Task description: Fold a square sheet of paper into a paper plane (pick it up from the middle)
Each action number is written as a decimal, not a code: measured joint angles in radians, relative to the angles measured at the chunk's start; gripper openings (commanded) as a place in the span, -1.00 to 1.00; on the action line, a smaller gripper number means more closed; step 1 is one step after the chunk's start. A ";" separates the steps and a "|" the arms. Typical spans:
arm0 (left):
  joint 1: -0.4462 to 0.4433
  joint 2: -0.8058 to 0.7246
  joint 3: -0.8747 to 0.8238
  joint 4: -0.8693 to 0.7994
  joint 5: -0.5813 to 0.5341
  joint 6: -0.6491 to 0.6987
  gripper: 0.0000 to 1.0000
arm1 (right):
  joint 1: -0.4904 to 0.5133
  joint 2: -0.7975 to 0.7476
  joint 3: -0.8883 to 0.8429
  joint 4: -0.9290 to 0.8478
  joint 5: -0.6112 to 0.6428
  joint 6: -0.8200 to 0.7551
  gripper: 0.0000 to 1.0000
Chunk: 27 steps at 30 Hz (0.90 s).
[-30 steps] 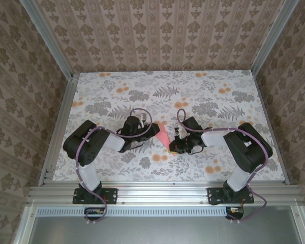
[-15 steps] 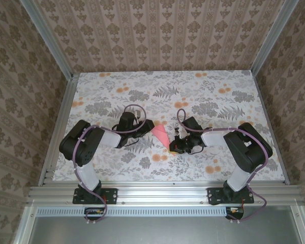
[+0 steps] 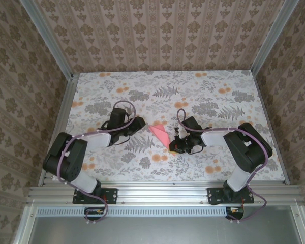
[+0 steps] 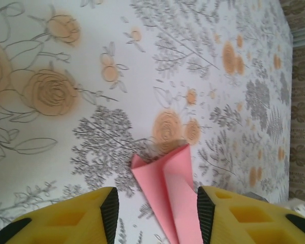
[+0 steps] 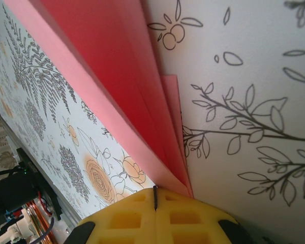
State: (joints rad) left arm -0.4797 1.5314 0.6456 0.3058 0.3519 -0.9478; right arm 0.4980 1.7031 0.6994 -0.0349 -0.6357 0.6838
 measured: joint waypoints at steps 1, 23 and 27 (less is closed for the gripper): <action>-0.014 -0.014 0.010 -0.017 0.000 0.007 -0.15 | 0.000 0.000 0.000 0.000 0.000 0.000 -1.00; -0.186 0.241 0.151 -0.014 -0.014 0.033 -0.29 | -0.001 0.007 0.002 0.000 -0.010 0.000 -1.00; -0.175 0.254 0.151 -0.014 -0.035 0.045 -0.29 | -0.003 0.010 0.002 0.000 -0.015 0.000 -1.00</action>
State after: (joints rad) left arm -0.6548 1.7851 0.7963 0.2916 0.3172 -0.9028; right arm 0.4950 1.7126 0.7017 -0.0345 -0.6510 0.6834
